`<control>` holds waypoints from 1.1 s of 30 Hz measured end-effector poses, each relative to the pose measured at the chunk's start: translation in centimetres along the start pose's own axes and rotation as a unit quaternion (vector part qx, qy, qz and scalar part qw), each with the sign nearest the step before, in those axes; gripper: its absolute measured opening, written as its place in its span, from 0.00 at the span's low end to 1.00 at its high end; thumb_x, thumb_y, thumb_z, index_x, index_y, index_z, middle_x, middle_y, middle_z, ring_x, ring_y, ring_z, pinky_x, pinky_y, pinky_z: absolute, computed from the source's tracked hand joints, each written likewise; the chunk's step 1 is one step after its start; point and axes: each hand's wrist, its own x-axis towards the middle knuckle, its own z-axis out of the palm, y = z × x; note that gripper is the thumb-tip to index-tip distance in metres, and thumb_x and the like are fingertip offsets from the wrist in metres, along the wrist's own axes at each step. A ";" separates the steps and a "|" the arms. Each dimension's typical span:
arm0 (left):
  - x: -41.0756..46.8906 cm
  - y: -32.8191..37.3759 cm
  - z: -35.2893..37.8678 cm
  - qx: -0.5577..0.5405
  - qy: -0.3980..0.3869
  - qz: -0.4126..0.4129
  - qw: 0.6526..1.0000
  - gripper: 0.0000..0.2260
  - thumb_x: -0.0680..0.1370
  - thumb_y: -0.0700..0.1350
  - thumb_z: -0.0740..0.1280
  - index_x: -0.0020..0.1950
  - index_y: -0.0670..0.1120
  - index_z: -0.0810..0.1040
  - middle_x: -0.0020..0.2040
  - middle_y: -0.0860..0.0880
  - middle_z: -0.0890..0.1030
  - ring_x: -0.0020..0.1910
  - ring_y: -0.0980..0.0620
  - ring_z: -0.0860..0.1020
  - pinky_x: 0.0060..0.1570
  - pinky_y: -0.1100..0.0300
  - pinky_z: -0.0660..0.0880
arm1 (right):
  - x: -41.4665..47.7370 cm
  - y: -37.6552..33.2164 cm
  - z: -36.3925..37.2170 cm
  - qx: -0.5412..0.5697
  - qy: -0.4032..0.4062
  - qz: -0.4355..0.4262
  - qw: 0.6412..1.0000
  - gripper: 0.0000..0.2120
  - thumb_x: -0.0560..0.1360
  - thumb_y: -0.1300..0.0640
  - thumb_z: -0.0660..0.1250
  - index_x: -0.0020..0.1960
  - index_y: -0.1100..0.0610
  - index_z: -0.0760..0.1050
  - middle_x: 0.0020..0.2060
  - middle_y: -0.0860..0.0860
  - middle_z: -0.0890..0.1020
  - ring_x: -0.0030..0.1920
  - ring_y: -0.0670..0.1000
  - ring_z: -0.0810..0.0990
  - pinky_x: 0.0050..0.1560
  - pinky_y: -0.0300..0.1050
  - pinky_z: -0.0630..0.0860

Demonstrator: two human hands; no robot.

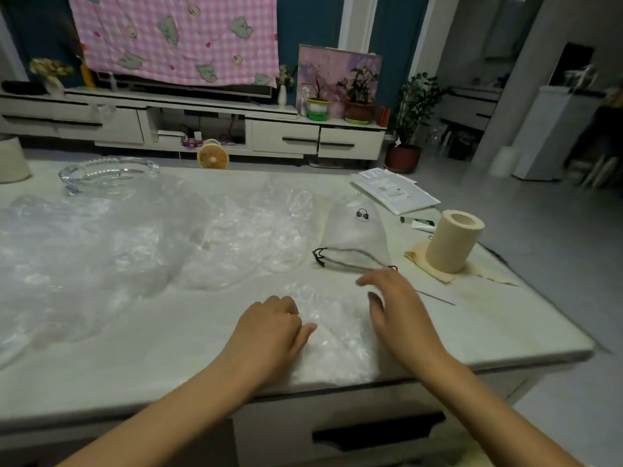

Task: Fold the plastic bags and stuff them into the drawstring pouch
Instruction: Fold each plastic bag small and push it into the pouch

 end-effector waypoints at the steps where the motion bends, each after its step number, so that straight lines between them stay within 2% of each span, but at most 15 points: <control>1: 0.0 0.2 0.0 -0.017 0.015 -0.005 1.000 0.20 0.73 0.54 0.55 0.25 0.50 0.76 0.33 0.55 0.79 0.27 0.54 0.75 0.26 0.63 0.65 | -1.2 -0.7 0.2 0.049 -0.024 0.010 0.998 0.13 0.75 0.63 0.61 0.58 0.58 0.77 0.57 0.54 0.77 0.59 0.54 0.75 0.57 0.33 0.63; 3: 0.1 0.2 0.2 -0.059 0.017 -0.002 0.998 0.16 0.71 0.54 0.56 0.33 0.49 0.80 0.37 0.52 0.80 0.32 0.51 0.79 0.28 0.60 0.72 | -3.1 -2.0 1.2 0.041 -0.121 -0.011 0.992 0.25 0.77 0.45 0.51 0.68 0.56 0.69 0.68 0.52 0.71 0.68 0.51 0.68 0.64 0.28 0.53; 5: 0.1 0.6 0.0 -0.062 -0.036 -0.011 0.997 0.23 0.71 0.58 0.54 0.51 0.46 0.82 0.55 0.46 0.81 0.50 0.45 0.81 0.46 0.53 0.78 | -4.0 -1.8 2.2 -0.045 -0.217 -0.042 0.974 0.39 0.73 0.31 0.38 0.76 0.52 0.55 0.76 0.50 0.55 0.76 0.49 0.51 0.69 0.34 0.40; 6: -0.2 0.7 0.2 -0.036 -0.077 -0.009 0.996 0.32 0.72 0.63 0.49 0.66 0.45 0.74 0.69 0.43 0.71 0.66 0.44 0.73 0.63 0.52 0.69 | -4.1 -1.3 2.4 -0.089 -0.250 -0.044 0.963 0.43 0.69 0.28 0.34 0.77 0.50 0.48 0.77 0.49 0.48 0.77 0.47 0.43 0.70 0.38 0.35; 7: -0.6 0.4 0.3 -0.030 -0.129 -0.016 0.991 0.41 0.70 0.71 0.42 0.76 0.47 0.57 0.77 0.45 0.51 0.76 0.48 0.55 0.72 0.53 0.52 | -4.0 -0.8 2.3 -0.118 -0.269 -0.044 0.955 0.43 0.67 0.28 0.31 0.77 0.48 0.43 0.77 0.48 0.42 0.76 0.47 0.38 0.72 0.42 0.32; 9: -1.6 -0.2 0.5 -0.048 -0.235 -0.062 0.969 0.50 0.57 0.78 0.28 0.72 0.52 0.31 0.71 0.52 0.29 0.72 0.54 0.31 0.69 0.57 0.32 | -3.6 0.4 1.8 -0.143 -0.291 -0.040 0.945 0.42 0.66 0.29 0.31 0.77 0.46 0.38 0.76 0.46 0.37 0.75 0.46 0.33 0.73 0.48 0.31; 12: -1.9 -0.6 0.2 -0.061 -0.297 -0.088 0.949 0.54 0.48 0.80 0.25 0.67 0.52 0.24 0.70 0.51 0.25 0.69 0.55 0.27 0.69 0.57 0.29 | -3.2 2.2 0.9 -0.152 -0.313 -0.016 0.937 0.43 0.66 0.27 0.33 0.76 0.45 0.35 0.75 0.45 0.34 0.74 0.45 0.31 0.73 0.50 0.30; 15: -2.0 -0.5 -0.6 -0.052 -0.304 -0.103 0.946 0.60 0.46 0.81 0.25 0.73 0.50 0.29 0.75 0.49 0.30 0.73 0.53 0.30 0.71 0.53 0.32 | -3.3 3.0 0.3 -0.144 -0.303 0.009 0.942 0.45 0.65 0.24 0.31 0.76 0.46 0.37 0.76 0.46 0.36 0.74 0.45 0.33 0.72 0.47 0.31; 17: -1.7 0.1 -1.7 -0.054 -0.238 -0.146 0.959 0.62 0.50 0.79 0.25 0.78 0.48 0.44 0.78 0.46 0.44 0.77 0.50 0.43 0.73 0.50 0.41 | -3.3 2.3 0.1 -0.103 -0.228 0.030 0.968 0.41 0.72 0.27 0.38 0.77 0.49 0.43 0.77 0.47 0.43 0.76 0.45 0.39 0.71 0.39 0.34; 20: -0.2 0.7 -1.8 -0.062 -0.088 -0.105 0.989 0.41 0.74 0.68 0.37 0.68 0.43 0.72 0.68 0.42 0.72 0.68 0.43 0.70 0.66 0.49 0.65 | -2.7 -0.1 0.8 -0.026 -0.145 0.020 0.989 0.28 0.80 0.41 0.48 0.77 0.51 0.52 0.77 0.46 0.50 0.76 0.44 0.46 0.68 0.31 0.38; 22: 0.7 1.0 -0.7 -0.039 -0.098 -0.047 0.993 0.42 0.76 0.65 0.30 0.70 0.43 0.69 0.72 0.42 0.67 0.72 0.45 0.66 0.69 0.49 0.59 | -2.2 -1.4 2.2 -0.031 -0.163 -0.024 0.986 0.34 0.76 0.37 0.39 0.77 0.52 0.51 0.77 0.48 0.50 0.76 0.45 0.46 0.68 0.31 0.35; 24: 0.3 0.8 1.4 -0.037 -0.143 -0.039 0.988 0.50 0.63 0.69 0.18 0.78 0.49 0.49 0.78 0.48 0.45 0.75 0.53 0.41 0.72 0.54 0.37 | -2.2 -1.4 3.8 -0.066 -0.216 -0.052 0.973 0.41 0.68 0.37 0.31 0.78 0.52 0.46 0.77 0.50 0.46 0.76 0.47 0.42 0.69 0.36 0.32; 26: 0.1 0.4 2.1 -0.069 -0.208 -0.079 0.973 0.53 0.56 0.73 0.17 0.77 0.54 0.41 0.77 0.49 0.37 0.74 0.54 0.33 0.71 0.56 0.31 | -2.1 -0.7 4.4 -0.108 -0.252 -0.058 0.960 0.42 0.66 0.37 0.28 0.78 0.50 0.42 0.77 0.50 0.43 0.76 0.48 0.39 0.70 0.40 0.31; 30: -0.4 0.0 1.9 -0.098 -0.213 -0.094 0.968 0.51 0.58 0.75 0.22 0.77 0.55 0.40 0.77 0.48 0.36 0.75 0.53 0.35 0.71 0.59 0.32 | -2.1 -0.4 4.2 -0.102 -0.260 -0.070 0.958 0.40 0.69 0.34 0.30 0.77 0.50 0.41 0.77 0.48 0.42 0.76 0.46 0.38 0.69 0.38 0.30; 33: -1.1 -0.6 0.4 -0.133 -0.105 -0.017 0.985 0.40 0.72 0.73 0.38 0.74 0.53 0.62 0.77 0.47 0.56 0.75 0.52 0.53 0.71 0.62 0.48 | -1.7 -0.5 2.6 0.024 -0.190 -0.036 0.981 0.28 0.79 0.39 0.49 0.76 0.50 0.56 0.76 0.46 0.56 0.75 0.42 0.51 0.70 0.31 0.43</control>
